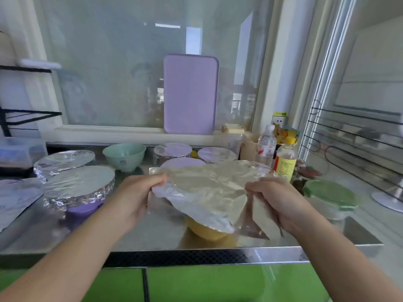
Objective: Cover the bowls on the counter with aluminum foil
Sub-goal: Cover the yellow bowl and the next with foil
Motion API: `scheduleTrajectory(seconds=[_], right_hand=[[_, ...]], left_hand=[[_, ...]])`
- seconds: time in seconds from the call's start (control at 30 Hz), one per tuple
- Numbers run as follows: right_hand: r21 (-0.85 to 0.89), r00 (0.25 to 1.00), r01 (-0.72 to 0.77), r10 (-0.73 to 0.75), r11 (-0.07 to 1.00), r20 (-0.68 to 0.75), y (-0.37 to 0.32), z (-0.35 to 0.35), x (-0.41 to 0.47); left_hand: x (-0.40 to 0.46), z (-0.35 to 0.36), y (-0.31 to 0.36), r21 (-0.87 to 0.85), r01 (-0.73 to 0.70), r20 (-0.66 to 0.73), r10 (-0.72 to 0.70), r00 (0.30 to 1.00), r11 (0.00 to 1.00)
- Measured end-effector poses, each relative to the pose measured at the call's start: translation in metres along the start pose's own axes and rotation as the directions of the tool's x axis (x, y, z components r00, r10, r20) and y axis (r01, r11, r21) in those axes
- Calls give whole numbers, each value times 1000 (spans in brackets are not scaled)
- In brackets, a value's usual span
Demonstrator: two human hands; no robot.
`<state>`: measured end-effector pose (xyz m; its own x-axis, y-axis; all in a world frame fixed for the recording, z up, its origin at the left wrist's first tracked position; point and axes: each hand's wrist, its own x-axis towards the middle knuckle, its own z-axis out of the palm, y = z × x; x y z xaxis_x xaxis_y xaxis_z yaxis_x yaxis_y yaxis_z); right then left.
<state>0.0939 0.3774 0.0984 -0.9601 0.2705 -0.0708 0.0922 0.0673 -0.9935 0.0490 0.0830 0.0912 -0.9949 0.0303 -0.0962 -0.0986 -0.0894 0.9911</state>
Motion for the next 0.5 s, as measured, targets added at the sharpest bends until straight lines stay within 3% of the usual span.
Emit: scheduleTrajectory(seconds=[0.1,0.27,0.4,0.5], right_hand=[[37,995,-93,95,995,-43,27,-8,11],[70,989,-127,131,989,-64,52,-6,32],[93,987,-151,155,984,-37,55,4,37],[83,989,-147,148,986,-14,54,11,35]], left_hand=[[22,16,-27,10,106,-1,-106,994,994],[34,12,-44,-43,255,86,-251,964,966],[31,7,-42,-3,285,144,-281,949,959],[33,0,-44,18,243,60,-244,968,970]])
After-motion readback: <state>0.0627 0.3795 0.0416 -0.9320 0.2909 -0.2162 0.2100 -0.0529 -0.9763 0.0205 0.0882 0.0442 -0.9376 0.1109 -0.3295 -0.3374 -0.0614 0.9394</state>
